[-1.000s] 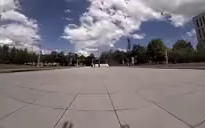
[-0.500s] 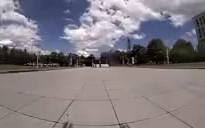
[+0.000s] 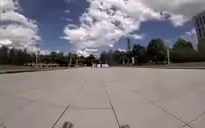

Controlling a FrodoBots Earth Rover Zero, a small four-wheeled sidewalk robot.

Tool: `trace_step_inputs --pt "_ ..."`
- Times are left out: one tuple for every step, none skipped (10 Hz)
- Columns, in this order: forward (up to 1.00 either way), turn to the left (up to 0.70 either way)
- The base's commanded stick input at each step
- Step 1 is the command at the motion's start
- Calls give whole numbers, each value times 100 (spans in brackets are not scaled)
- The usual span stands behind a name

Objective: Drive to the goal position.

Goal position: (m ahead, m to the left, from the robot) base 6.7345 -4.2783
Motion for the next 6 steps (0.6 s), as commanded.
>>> trace_step_inputs --pt "70 0" --pt "70 0" --pt "70 0" --pt "70 0" --pt "70 0" --pt "70 0"
